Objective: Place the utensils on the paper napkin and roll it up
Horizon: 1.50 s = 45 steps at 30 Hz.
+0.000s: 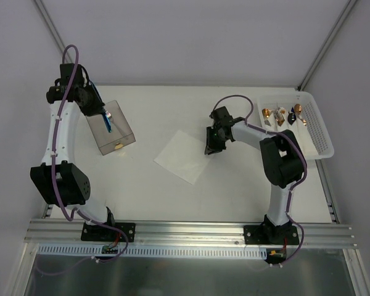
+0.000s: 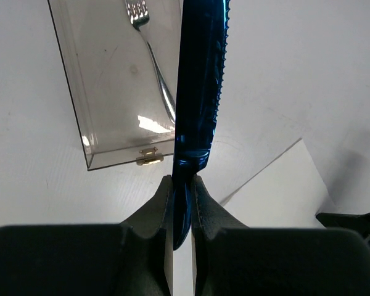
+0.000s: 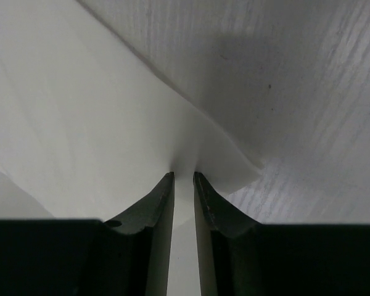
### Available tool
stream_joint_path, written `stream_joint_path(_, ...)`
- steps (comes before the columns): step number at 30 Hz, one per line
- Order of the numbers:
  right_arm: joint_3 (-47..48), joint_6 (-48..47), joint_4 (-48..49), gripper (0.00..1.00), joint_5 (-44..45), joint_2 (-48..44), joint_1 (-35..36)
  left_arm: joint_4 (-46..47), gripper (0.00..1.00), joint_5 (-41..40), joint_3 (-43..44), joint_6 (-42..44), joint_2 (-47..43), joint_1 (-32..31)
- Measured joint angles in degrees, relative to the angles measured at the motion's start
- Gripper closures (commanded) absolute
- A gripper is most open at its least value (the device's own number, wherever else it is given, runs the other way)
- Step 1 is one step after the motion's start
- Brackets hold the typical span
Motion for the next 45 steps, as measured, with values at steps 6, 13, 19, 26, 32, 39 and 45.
stream_joint_path(6, -3.23, 7.39, 1.86, 0.84, -0.74, -1.09, -0.96, -0.26, 1.0, -0.26, -2.29, -1.4, -2.8, -1.14)
stream_joint_path(13, -8.48, 15.23, 0.63, 0.87, -2.27, -4.66, -1.42, -0.17, 1.0, -0.76, -5.55, -3.8, -5.75, -4.94)
stream_joint_path(19, -8.83, 16.9, -1.14, 0.56, -3.76, -6.05, -1.64, -0.63, 1.0, -0.96, -6.51, -5.18, -5.79, -8.61)
stream_joint_path(26, -2.1, 13.75, -3.89, 0.12, -8.02, -10.12, -2.34, -0.61, 1.0, -0.59, -3.67, -6.73, -1.01, -17.31)
stream_joint_path(32, 4.11, 8.2, -6.05, 0.01, -8.79, -16.09, -5.66, -0.2, 1.0, -0.63, 0.81, -9.03, 9.9, -27.26)
stream_joint_path(39, 4.31, 0.94, -12.04, 0.01, -7.67, -17.4, -15.52, -0.92, 1.0, -0.24, 11.41, -11.45, 24.74, -36.5)
stream_joint_path(45, 2.36, -3.17, -14.82, 0.01, -5.9, -18.82, -19.76, -2.19, 1.0, -0.7, 15.63, -15.13, 30.97, -41.22)
